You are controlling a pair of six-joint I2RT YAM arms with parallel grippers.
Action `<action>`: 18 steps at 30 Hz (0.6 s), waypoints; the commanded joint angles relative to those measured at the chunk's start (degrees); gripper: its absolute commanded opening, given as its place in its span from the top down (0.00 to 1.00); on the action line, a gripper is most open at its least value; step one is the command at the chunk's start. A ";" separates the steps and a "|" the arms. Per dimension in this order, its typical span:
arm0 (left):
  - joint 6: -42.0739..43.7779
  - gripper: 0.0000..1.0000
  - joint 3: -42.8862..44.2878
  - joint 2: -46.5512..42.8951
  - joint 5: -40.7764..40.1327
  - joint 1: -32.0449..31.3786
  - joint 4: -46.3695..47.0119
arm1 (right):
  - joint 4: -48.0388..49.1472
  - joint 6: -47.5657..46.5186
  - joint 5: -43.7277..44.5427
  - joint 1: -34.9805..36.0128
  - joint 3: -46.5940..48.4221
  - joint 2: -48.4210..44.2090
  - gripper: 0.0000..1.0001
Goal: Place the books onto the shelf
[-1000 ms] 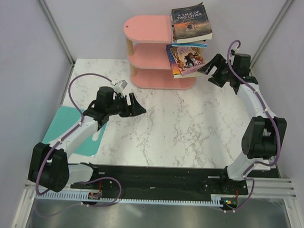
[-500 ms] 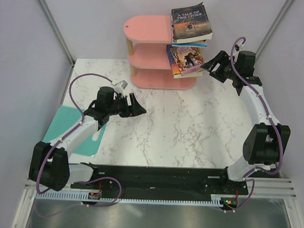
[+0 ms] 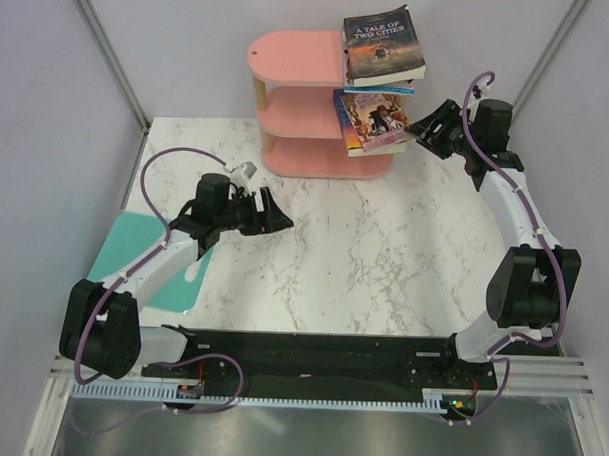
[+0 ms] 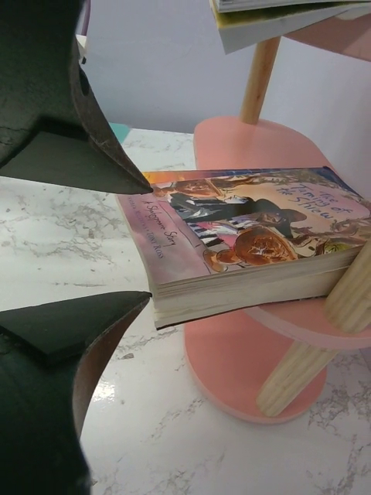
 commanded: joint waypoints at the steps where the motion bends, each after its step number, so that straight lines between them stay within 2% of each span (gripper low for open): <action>1: 1.53 0.16 0.14 0.20 0.12 -0.37 0.12 | 3.36 1.08 -0.39 0.79 2.76 1.08 0.40; 18: 1.79 0.16 -0.91 0.56 -0.23 -0.37 0.03 | 4.06 1.25 -1.71 2.82 4.87 2.22 0.39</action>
